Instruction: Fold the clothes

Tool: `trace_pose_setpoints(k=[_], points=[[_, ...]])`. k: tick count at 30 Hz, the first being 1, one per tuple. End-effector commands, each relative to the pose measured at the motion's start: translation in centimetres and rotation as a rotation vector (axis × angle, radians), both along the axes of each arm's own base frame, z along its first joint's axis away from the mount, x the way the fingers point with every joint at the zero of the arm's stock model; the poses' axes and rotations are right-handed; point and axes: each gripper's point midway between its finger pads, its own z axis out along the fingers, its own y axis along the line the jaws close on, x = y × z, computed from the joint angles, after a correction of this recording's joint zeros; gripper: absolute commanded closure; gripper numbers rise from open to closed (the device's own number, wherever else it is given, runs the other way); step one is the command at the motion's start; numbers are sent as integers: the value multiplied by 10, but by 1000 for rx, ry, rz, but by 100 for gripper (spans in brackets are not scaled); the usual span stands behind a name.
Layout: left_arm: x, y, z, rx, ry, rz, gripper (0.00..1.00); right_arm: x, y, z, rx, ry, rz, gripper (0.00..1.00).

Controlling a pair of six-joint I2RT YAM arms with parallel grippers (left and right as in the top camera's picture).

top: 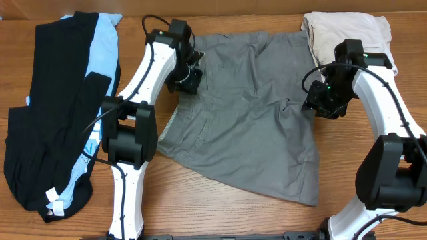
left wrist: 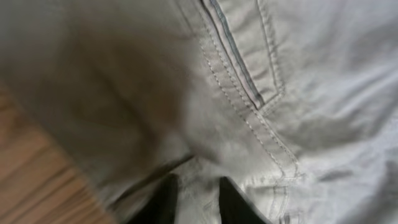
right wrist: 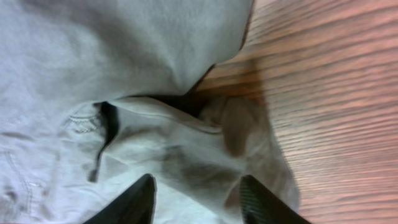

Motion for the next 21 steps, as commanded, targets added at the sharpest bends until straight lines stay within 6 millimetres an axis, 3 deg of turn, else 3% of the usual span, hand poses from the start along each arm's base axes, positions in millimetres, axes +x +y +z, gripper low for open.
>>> trace_pose_setpoints(k=[1,3,9,18,21], points=[[-15,-10,-28,-41,52,-20,83,10,8,16,44,-56,11,56],[-17,-3,-36,-10,53,-15,83,9,9,16,47,-54,11,56],[-11,49,-55,155,54,111,85,10,13,17,70,-60,12,56],[-15,125,-81,178,149,287,87,12,13,17,70,-66,13,55],[-19,141,-85,181,171,320,87,14,14,18,80,-76,13,49]])
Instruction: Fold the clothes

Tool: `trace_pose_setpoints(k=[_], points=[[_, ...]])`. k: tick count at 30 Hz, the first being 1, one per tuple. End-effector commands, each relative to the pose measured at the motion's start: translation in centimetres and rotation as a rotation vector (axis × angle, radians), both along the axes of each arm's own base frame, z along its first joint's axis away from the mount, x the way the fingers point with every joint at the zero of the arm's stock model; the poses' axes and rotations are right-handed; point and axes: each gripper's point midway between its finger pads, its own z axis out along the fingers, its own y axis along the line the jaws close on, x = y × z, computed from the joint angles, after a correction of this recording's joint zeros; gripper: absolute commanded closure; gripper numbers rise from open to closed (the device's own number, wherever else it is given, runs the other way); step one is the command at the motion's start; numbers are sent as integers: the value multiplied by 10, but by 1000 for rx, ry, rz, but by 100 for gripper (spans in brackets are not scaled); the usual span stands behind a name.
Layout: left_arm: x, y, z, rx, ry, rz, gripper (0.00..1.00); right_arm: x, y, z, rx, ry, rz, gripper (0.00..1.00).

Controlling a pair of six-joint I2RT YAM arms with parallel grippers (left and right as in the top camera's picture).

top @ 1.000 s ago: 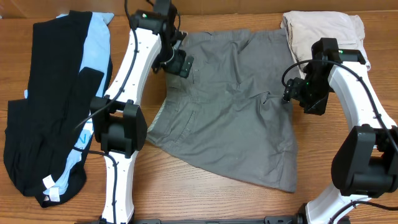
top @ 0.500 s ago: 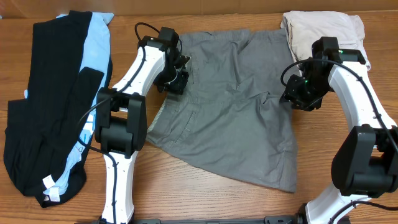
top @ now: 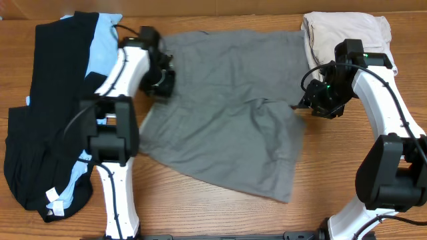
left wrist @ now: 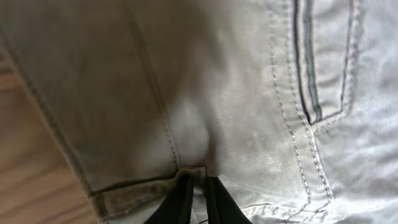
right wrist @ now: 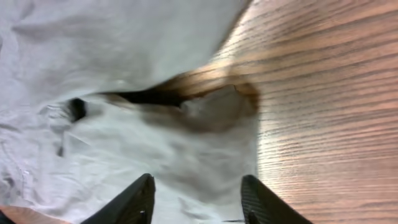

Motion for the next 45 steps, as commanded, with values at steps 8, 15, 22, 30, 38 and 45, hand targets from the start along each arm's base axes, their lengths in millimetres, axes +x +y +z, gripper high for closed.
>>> trace_pose_setpoints(k=[8,15,22,30,38,45], points=[[-42,82,-49,212,218,176,82,17,3,15,12,-88,7,39],[-51,105,-40,212,264,231,75,25,2,22,8,-124,7,37],[-20,116,57,198,168,243,28,33,1,111,-8,-282,7,28],[15,78,187,107,-182,167,0,4,2,186,-22,-413,7,14],[-19,47,321,128,-514,148,0,-53,4,231,-34,-476,-30,14],[-101,50,382,101,-595,292,0,-131,2,264,-133,-532,-209,6]])
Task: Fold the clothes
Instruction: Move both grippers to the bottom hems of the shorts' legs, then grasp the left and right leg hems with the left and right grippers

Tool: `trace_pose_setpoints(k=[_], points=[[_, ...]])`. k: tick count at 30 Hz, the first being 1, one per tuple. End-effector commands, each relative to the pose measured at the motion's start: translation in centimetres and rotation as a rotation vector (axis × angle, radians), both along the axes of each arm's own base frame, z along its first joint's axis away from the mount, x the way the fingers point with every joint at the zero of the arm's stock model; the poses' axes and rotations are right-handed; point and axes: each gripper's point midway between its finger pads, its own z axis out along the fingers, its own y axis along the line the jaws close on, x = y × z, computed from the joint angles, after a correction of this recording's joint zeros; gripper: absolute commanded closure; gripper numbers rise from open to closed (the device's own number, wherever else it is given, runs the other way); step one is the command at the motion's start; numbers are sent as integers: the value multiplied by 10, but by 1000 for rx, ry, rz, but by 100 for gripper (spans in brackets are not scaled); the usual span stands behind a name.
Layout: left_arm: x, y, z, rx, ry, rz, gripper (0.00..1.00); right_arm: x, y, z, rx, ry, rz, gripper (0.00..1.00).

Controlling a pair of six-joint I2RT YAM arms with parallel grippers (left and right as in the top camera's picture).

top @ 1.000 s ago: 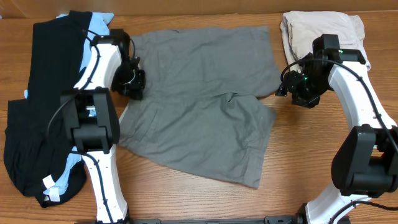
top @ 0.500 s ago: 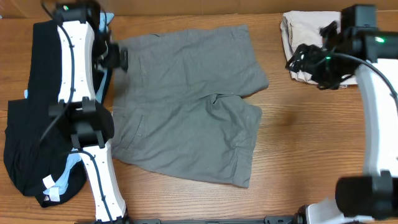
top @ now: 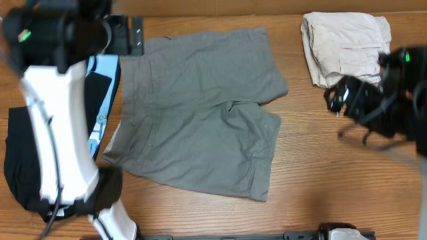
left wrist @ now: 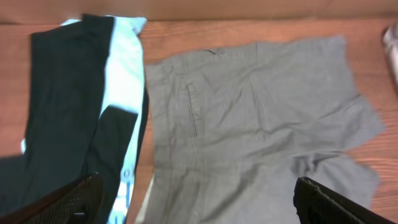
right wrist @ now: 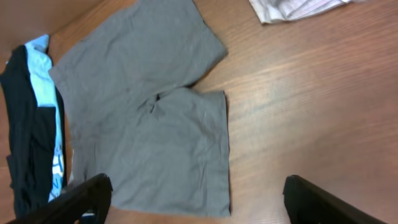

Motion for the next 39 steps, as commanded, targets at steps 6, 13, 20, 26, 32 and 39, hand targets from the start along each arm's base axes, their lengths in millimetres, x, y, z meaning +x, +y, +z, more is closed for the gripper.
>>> trace_pose_setpoints(k=[6,13,20,26,32,39], points=[[-104,33,-48,-48,207,392,0,-41,26,-30,22,104,-106,0],[-156,75,-145,-90,311,1052,0,-20,74,-116,119,264,-54,0],[-144,84,-253,-200,392,1146,0,-23,87,-197,93,412,-27,0],[-140,85,-330,-265,424,1180,11,-26,100,-230,75,461,14,3],[-137,81,-370,-276,462,1174,21,-37,116,-245,52,508,-3,7],[-144,81,-398,-231,544,1189,37,-58,144,-276,33,579,-49,13]])
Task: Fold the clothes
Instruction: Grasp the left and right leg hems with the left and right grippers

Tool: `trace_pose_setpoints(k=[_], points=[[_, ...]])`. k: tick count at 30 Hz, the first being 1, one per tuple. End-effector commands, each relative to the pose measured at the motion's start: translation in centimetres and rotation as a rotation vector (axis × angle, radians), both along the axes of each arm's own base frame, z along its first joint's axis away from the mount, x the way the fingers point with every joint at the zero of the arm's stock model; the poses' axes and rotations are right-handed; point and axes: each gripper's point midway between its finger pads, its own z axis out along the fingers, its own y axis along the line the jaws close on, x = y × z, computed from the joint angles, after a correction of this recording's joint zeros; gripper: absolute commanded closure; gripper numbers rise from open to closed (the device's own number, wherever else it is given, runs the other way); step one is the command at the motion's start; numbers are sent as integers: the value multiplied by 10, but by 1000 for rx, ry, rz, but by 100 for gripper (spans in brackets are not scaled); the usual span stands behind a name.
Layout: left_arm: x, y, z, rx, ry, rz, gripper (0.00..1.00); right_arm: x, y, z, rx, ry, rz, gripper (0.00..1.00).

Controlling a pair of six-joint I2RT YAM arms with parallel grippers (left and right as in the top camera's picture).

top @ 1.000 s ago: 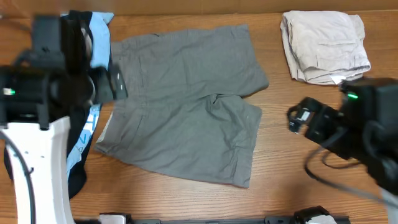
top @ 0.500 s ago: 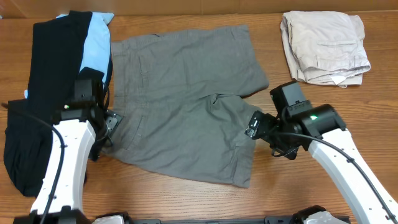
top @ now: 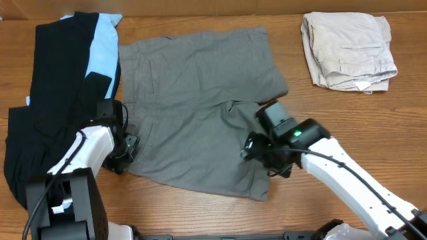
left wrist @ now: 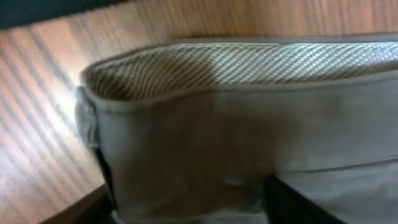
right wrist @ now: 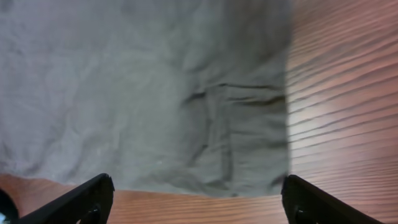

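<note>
Grey shorts [top: 200, 100] lie spread flat in the middle of the table, waistband to the left. My left gripper [top: 124, 152] sits low at the waistband's near corner. In the left wrist view its jaws [left wrist: 186, 208] stand wide apart, open, with the ribbed waistband corner [left wrist: 217, 74] between the fingers. My right gripper [top: 264, 157] hovers over the near leg of the shorts. In the right wrist view it [right wrist: 196, 190] is open, with the leg's hem [right wrist: 249, 174] and its creases just below the fingers.
A folded beige garment [top: 348, 41] lies at the back right. A pile of black and light blue clothes [top: 53, 113] covers the left side, touching the shorts' waistband. Bare wooden table [top: 360, 127] shows right of the shorts and along the front.
Both arms were raised high above the table, grippers open. Now both are down at the shorts, the left at the near waistband corner and the right over the near leg. The shorts have not moved.
My left gripper first held the shorts' waistband at the back left while the right stood open at the right leg. The shorts then lay further left, left gripper still shut. Later they lay flat beside the dark pile with both arms lifted. Now both open grippers are at the near edge.
</note>
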Motion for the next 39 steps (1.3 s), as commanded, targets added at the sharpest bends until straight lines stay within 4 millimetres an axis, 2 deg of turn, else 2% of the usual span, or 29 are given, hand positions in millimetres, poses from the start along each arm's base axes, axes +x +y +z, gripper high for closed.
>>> trace_pose_setpoints(k=[1,6,9,12,18,23,27,28,32,34,39], points=[[-11,0,-19,-8,68,16,40,-22,5,-24,-58,86,-76,14],[-13,0,-29,-12,96,16,62,-49,1,-47,-141,179,-124,16],[-10,0,-31,-11,83,16,72,-60,-8,-51,-175,223,-164,16],[-6,0,-31,-11,69,15,80,-62,-6,-54,-164,228,-140,16],[-6,0,-31,-11,69,11,81,-75,-3,-74,-106,250,-62,16],[-7,-1,-31,-15,73,11,81,-93,-16,-91,-130,288,-61,16],[-13,-3,-31,-26,96,9,79,-97,-14,-102,-97,287,-58,20],[-15,-4,-31,-31,107,1,84,-96,-14,-103,-92,281,-57,21],[-17,-7,-31,-51,120,-59,92,-93,-14,-105,-89,261,-46,34],[-17,-7,-31,-52,123,-87,96,-93,-13,-105,-89,258,-47,51],[-16,-12,-31,-81,121,-117,96,-90,-16,-106,-100,247,-53,92]])
